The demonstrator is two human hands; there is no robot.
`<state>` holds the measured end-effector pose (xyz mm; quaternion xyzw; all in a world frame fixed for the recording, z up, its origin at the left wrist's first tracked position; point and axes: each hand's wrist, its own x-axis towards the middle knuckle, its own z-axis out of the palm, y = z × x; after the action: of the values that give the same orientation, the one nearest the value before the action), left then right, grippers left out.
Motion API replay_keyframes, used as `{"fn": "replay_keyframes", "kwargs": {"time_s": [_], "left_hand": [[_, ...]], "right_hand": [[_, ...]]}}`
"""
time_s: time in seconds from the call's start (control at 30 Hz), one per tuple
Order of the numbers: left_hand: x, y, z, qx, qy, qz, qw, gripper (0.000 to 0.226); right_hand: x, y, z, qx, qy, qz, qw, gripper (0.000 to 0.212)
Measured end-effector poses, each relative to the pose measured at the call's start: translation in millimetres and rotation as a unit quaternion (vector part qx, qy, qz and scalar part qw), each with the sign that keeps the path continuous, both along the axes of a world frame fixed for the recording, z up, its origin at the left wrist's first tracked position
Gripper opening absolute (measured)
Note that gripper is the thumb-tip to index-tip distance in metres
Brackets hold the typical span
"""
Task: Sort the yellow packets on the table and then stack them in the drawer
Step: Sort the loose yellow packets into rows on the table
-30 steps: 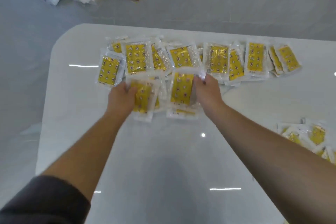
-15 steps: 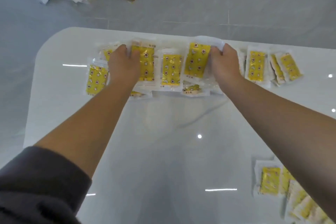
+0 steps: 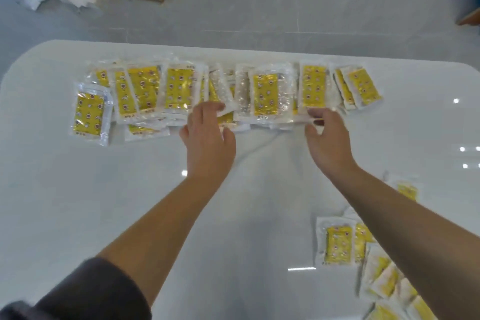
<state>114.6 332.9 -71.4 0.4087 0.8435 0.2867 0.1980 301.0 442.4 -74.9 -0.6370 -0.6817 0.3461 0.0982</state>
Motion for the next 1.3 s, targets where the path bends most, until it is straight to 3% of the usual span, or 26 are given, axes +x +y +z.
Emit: {"fn": "replay_keyframes", "kwargs": {"time_s": [0.13, 0.3, 0.43, 0.6, 0.77, 0.83, 0.93, 1.1, 1.23, 1.3], "left_hand": [[87, -29, -3, -0.017, -0.017, -0.060, 0.998, 0.038], [195, -60, 0, -0.097, -0.042, -0.056, 0.993, 0.027], [271, -62, -3, -0.159, -0.043, -0.057, 0.985, 0.026], [324, -53, -12, -0.305, -0.030, -0.040, 0.951, 0.066], [334, -57, -24, -0.376, -0.015, 0.073, 0.924, 0.093], [336, -61, -31, -0.377, -0.037, 0.121, 0.917, 0.086], [336, -63, -40, -0.344, -0.122, 0.202, 0.909, 0.058], [325, -70, -42, -0.320, -0.161, 0.193, 0.913, 0.021], [319, -69, -29, -0.269, -0.177, 0.163, 0.933, 0.013], [321, -67, -19, -0.247, -0.185, 0.186, 0.933, 0.007]], "right_hand": [[79, -31, -4, -0.039, 0.005, 0.042, 0.998, 0.027], [173, -49, -1, -0.098, -0.005, 0.102, 0.990, 0.027], [247, -45, 1, -0.085, -0.047, 0.133, 0.986, 0.021], [318, -44, 1, -0.083, -0.164, 0.073, 0.980, 0.039], [352, -50, -7, -0.189, -0.217, -0.066, 0.955, 0.071], [363, -52, -11, -0.220, -0.221, -0.099, 0.945, 0.082], [371, -51, -17, -0.218, -0.220, -0.123, 0.943, 0.083], [373, -42, -22, -0.239, -0.156, -0.173, 0.943, 0.074], [379, -36, -22, -0.225, -0.124, -0.135, 0.957, 0.034], [388, -32, -17, -0.223, -0.073, -0.108, 0.966, 0.026]]}}
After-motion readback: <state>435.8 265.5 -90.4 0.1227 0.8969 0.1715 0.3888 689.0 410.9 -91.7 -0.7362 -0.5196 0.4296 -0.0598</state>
